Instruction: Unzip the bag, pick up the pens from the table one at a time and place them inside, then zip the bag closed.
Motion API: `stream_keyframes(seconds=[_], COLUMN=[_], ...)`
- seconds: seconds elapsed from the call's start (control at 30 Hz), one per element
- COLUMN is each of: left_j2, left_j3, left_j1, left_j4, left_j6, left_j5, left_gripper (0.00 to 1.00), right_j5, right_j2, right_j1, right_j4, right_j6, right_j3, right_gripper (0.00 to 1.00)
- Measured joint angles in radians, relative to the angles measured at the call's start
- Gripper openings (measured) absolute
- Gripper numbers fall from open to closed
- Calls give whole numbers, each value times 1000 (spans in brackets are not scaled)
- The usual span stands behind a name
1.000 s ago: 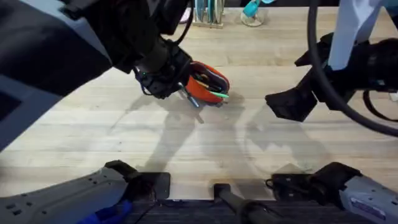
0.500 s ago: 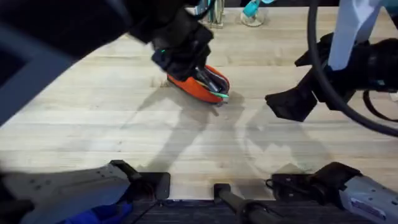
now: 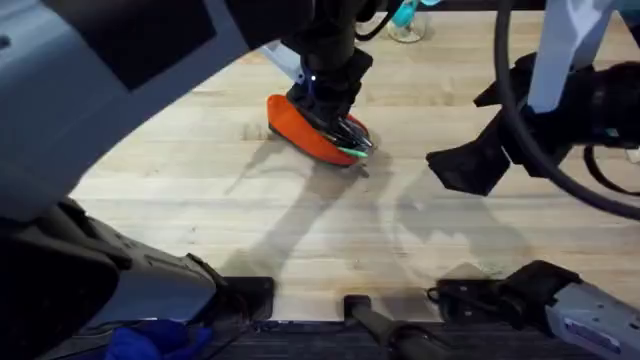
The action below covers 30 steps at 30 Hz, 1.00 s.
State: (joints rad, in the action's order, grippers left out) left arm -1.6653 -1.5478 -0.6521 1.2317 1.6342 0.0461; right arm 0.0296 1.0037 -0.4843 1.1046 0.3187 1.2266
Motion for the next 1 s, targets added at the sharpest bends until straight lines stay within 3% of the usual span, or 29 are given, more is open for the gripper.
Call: stream_keyframes(seconds=[0.37,0.8,1.0], left_j2=[-13,-58,-106], left_j3=[-3,-5,-5], left_j1=[0,0,26], left_j4=[8,23,24], left_j6=[110,125,125], left_j5=[4,25,26], left_gripper=[39,38,41], right_j5=[0,0,0], right_j2=[0,0,0], right_j1=[0,0,0], right_j4=[0,0,0], right_j6=[0,0,0], right_j3=[0,0,0], right_gripper=[996,996,996])
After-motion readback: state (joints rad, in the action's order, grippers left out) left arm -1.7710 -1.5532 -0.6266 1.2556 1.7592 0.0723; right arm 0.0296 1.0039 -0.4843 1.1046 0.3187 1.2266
